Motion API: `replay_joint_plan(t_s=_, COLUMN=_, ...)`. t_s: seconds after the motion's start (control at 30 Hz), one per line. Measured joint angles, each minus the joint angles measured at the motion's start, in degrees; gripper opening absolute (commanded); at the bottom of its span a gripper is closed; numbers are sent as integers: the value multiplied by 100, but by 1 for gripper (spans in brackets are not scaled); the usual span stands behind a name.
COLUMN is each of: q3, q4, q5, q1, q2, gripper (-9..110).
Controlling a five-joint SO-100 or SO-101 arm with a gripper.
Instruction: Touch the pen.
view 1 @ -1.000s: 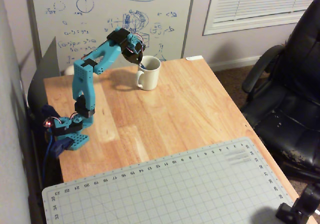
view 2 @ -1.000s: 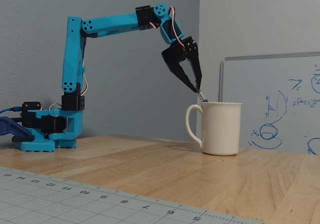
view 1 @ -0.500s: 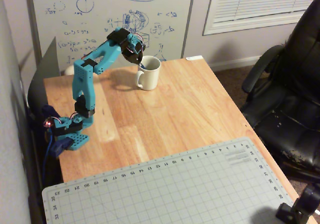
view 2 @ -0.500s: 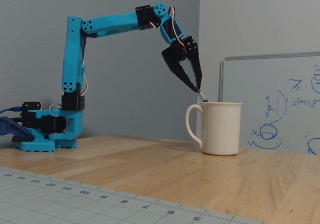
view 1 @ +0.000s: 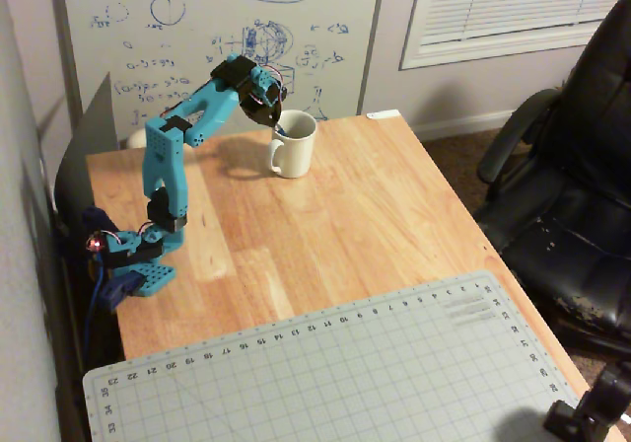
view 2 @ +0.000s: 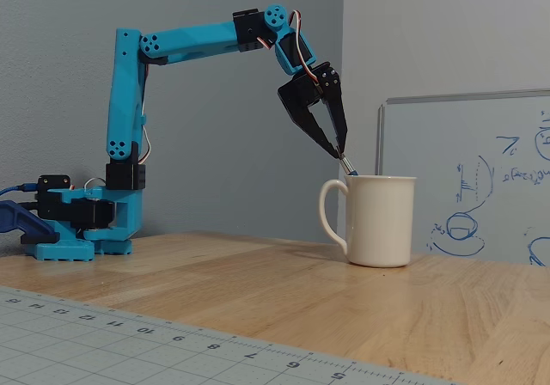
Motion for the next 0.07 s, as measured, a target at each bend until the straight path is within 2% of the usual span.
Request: replay_joint_plan(t_s=0.07, q3=0, q4=0, q5=0, q1=0, q2=0, gripper=0)
